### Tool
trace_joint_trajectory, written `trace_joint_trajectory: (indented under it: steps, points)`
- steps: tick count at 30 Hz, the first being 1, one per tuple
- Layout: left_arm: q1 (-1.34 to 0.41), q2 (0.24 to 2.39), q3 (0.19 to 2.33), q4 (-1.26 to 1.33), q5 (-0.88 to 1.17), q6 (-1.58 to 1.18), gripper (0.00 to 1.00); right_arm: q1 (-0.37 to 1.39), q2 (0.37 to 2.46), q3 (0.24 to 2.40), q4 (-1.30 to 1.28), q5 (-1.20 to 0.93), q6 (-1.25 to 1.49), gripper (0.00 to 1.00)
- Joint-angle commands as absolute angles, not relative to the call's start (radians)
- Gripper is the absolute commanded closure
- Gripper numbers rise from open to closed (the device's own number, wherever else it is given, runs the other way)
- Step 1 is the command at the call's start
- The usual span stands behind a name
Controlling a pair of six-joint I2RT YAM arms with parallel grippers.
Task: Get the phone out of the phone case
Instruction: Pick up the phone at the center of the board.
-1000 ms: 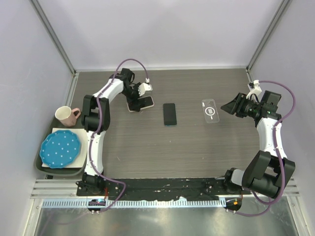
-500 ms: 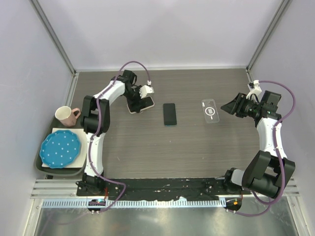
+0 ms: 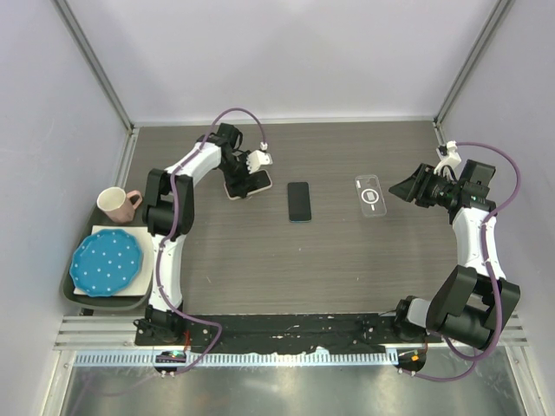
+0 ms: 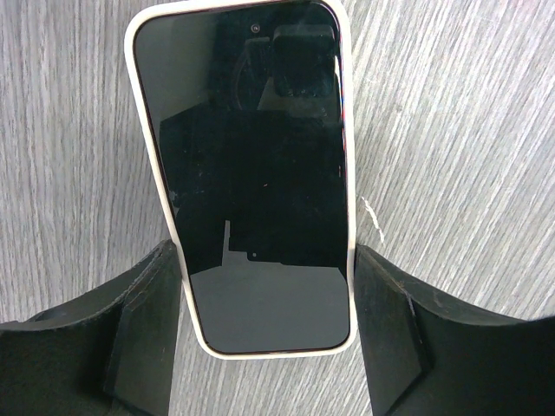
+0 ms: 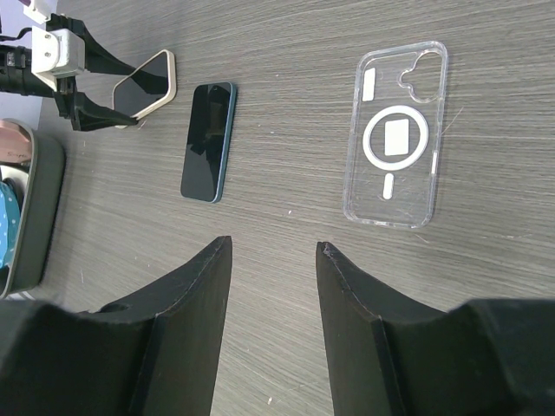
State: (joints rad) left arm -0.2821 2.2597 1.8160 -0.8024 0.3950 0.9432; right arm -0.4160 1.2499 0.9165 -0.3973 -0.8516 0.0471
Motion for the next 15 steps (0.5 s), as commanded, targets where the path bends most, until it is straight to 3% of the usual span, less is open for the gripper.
trace_joint_trajectory:
  steps: [1, 15]
  points:
    - [-0.285, 2.263, 1.778, -0.847, 0.402, 0.945, 1.00, -0.422, 1.239, 0.931, -0.382, -0.879, 0.038, 0.51]
    - [-0.279, 2.105, 1.669, -0.779, 0.600, 0.950, 1.00, -0.287, 1.171, 0.899, -0.333, -0.959, 0.058, 0.43]
